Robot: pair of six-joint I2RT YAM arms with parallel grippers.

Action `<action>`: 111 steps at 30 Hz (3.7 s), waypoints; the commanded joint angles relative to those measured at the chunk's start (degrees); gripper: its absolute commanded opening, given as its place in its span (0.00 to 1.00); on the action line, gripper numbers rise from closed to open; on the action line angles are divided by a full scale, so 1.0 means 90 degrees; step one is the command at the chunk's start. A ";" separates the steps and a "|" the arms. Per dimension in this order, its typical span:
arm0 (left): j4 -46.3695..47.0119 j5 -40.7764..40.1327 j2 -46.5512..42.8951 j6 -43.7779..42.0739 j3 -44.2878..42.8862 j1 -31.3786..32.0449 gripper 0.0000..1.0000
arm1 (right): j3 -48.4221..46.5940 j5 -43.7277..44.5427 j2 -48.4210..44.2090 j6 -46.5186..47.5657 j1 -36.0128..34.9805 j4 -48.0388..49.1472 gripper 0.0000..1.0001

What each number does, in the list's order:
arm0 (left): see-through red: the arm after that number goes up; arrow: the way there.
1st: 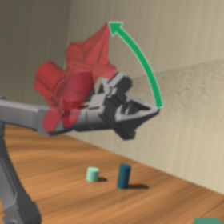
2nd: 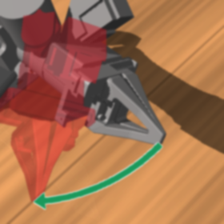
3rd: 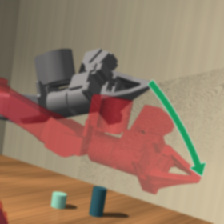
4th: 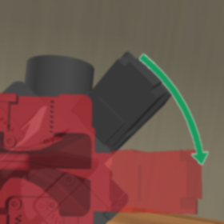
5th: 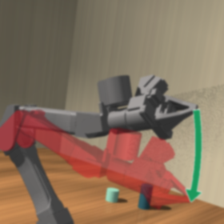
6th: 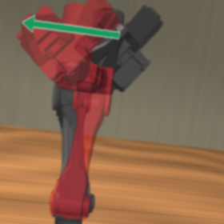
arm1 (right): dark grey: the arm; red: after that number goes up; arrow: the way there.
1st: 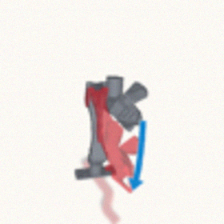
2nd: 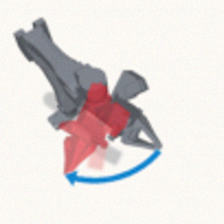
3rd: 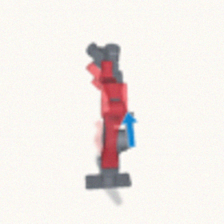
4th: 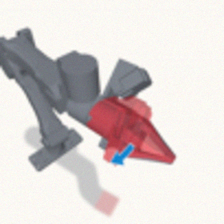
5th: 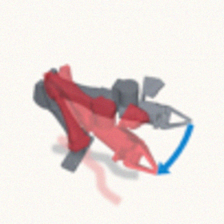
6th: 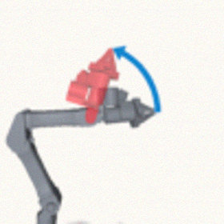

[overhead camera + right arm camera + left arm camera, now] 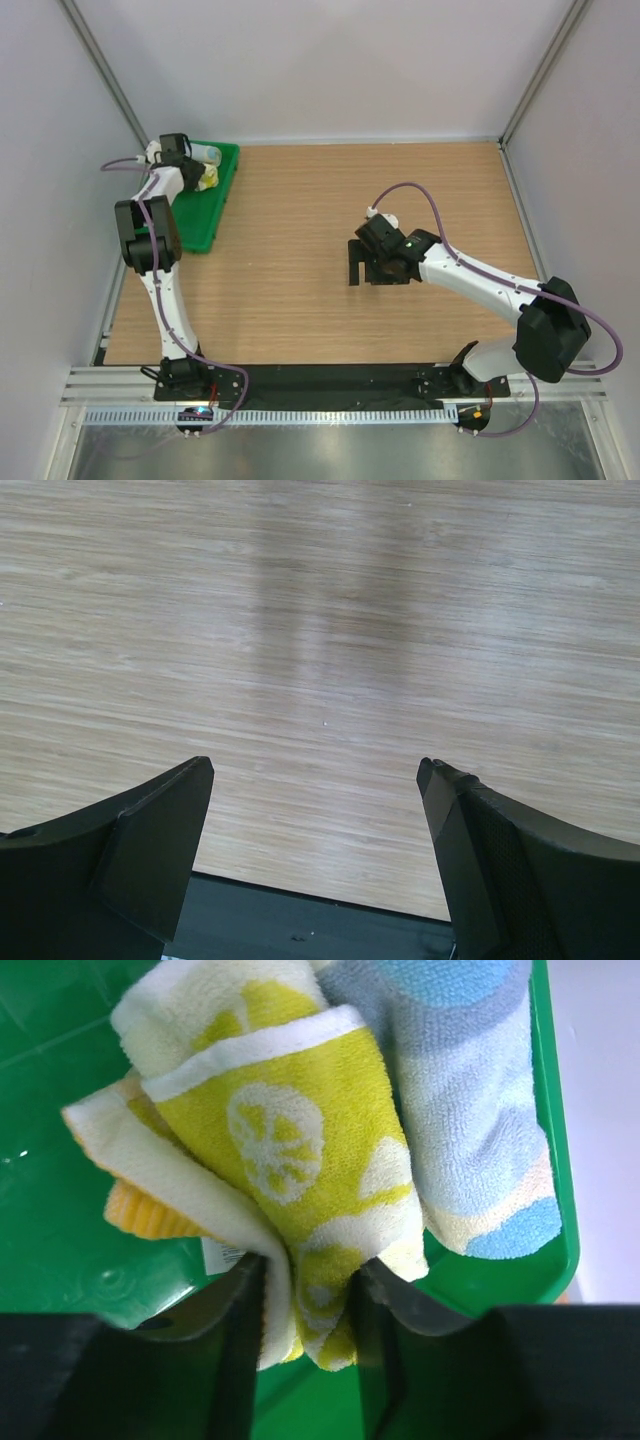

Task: Roll the towels
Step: Place the rolled towel into the container

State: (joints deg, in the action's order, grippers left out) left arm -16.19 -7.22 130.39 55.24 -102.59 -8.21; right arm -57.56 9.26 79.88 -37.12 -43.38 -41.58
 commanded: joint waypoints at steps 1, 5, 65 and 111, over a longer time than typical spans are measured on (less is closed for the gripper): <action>0.0509 0.0138 -0.0015 0.0112 0.0128 0.0033 0.43 | -0.0216 0.0046 -0.0047 0.0043 0.0015 0.0138 0.92; 0.0626 0.0149 -0.0346 -0.0044 0.0508 0.0043 0.54 | -0.0177 0.0065 -0.0135 0.0023 0.0015 0.0118 0.92; 0.7156 -0.3877 -0.6892 -0.5131 1.0079 0.3041 0.71 | 0.2186 0.0300 -0.4519 0.1185 -0.1098 0.3038 1.00; 0.8625 -0.1317 -0.4986 -0.5386 0.9611 0.1439 1.00 | 0.3074 0.4235 -0.3592 0.3312 -0.0624 0.5175 1.00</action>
State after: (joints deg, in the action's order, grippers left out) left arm 59.31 -19.22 85.30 6.85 -15.18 5.10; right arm -32.08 36.73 46.68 -16.93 -52.88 -7.51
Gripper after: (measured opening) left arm 0.996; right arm 0.996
